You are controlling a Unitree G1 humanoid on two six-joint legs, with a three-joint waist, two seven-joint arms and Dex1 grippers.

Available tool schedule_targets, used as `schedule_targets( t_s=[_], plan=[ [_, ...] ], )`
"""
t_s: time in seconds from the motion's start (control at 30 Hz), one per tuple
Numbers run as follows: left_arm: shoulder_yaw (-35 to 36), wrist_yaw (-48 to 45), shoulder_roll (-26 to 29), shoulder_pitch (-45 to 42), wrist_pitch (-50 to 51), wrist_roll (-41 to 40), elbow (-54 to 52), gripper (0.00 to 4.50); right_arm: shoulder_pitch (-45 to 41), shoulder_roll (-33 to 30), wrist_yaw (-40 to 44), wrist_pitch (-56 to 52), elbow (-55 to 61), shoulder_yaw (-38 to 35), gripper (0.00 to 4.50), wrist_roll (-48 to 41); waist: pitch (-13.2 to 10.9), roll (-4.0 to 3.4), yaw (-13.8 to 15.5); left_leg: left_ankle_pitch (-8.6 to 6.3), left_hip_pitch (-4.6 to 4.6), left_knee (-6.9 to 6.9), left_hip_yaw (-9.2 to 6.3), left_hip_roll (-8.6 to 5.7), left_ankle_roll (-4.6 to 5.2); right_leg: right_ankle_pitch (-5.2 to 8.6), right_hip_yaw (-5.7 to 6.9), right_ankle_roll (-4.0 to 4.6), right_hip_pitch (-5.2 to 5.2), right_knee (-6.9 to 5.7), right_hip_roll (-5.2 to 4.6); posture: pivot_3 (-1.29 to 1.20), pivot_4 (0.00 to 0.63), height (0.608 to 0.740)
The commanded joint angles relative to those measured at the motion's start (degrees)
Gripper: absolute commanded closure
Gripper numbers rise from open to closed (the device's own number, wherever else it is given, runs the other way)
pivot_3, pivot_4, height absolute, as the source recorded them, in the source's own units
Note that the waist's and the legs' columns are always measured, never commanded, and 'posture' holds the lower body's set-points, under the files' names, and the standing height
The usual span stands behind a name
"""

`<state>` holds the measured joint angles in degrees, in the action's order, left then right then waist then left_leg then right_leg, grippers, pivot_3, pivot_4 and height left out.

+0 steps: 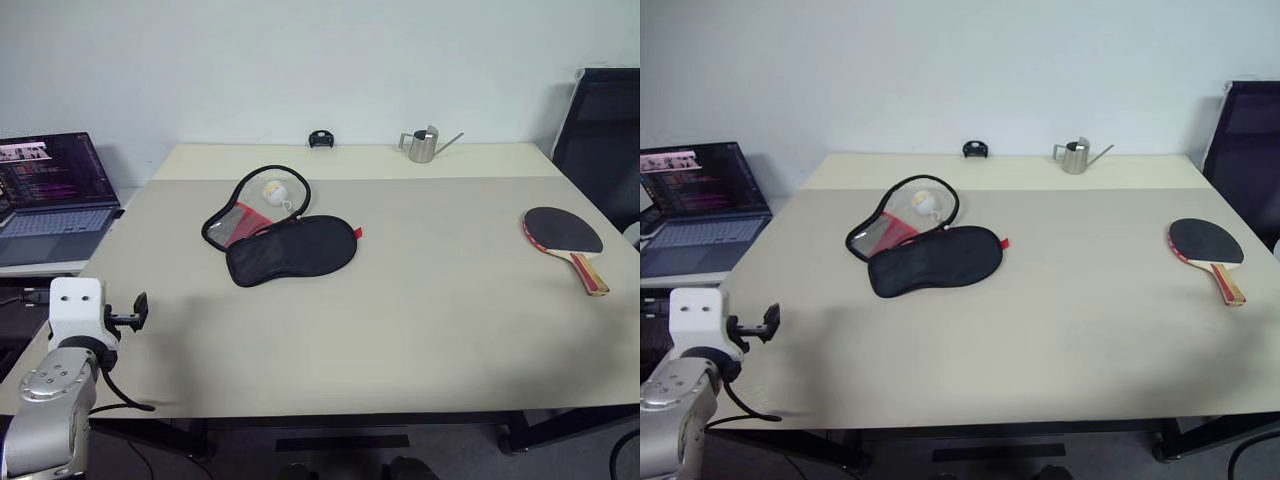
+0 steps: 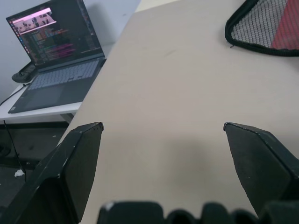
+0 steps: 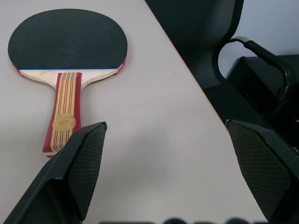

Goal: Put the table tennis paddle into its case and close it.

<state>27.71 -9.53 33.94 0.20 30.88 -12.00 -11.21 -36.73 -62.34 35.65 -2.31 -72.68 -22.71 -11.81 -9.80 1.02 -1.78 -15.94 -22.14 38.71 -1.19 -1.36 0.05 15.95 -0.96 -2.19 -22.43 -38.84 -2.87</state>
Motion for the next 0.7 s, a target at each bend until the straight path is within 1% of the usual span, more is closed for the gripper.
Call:
schedule_targets(
  t_s=[0.03,0.13,0.3,0.43,0.6,0.7],
  plan=[
    [-0.4,0.5,0.3,-1.8,-0.1,1.2,-0.6,0.00,-1.2,-2.9,0.4,-0.2,0.5,0.2,0.04,0.9,0.0,0.03,0.1,0.00,0.17,-0.03,-0.03,0.00,0.00,0.01,0.02,0.00,0.19,0.07,0.00,0.00,0.150,0.740],
    [-0.5,0.8,0.1,-2.2,-1.0,1.9,0.2,0.00,-2.3,-3.1,0.7,-0.1,0.8,-0.2,0.04,0.9,0.0,0.03,0.0,-0.01,0.34,-0.03,-0.03,0.00,0.00,0.01,0.01,0.00,0.36,0.12,0.00,0.00,0.150,0.740],
    [-0.6,-0.1,0.6,-2.7,-1.5,2.3,1.2,0.00,-3.4,-2.7,1.0,0.3,1.1,0.2,0.04,1.6,0.0,0.02,0.0,-0.01,0.35,-0.03,-0.03,0.00,0.00,0.01,0.01,0.00,0.36,0.10,0.00,0.00,0.150,0.740],
    [0.7,-0.8,1.0,-2.1,-2.0,2.2,1.5,0.00,-4.1,-2.2,2.4,0.1,1.4,0.3,0.04,1.5,0.0,0.05,0.0,-0.01,0.33,-0.03,-0.05,0.00,0.00,0.01,0.03,0.00,0.36,0.12,0.00,0.00,0.150,0.740],
    [2.2,-1.9,2.0,-1.9,-3.1,2.1,2.8,0.00,-3.2,-1.1,4.8,-0.1,1.8,0.3,0.04,1.1,0.0,0.05,0.0,-0.01,0.32,-0.05,-0.06,0.00,0.00,0.01,0.03,0.00,0.36,0.15,-0.01,0.00,0.150,0.740],
    [2.7,-2.1,3.1,-2.9,-5.2,2.5,6.2,0.00,-2.0,0.2,7.2,-0.5,2.8,-0.1,0.04,-0.1,0.0,0.05,0.0,-0.01,0.34,-0.06,-0.06,0.00,0.00,0.01,0.03,0.00,0.36,0.14,-0.01,0.00,0.150,0.740]
  ],
)
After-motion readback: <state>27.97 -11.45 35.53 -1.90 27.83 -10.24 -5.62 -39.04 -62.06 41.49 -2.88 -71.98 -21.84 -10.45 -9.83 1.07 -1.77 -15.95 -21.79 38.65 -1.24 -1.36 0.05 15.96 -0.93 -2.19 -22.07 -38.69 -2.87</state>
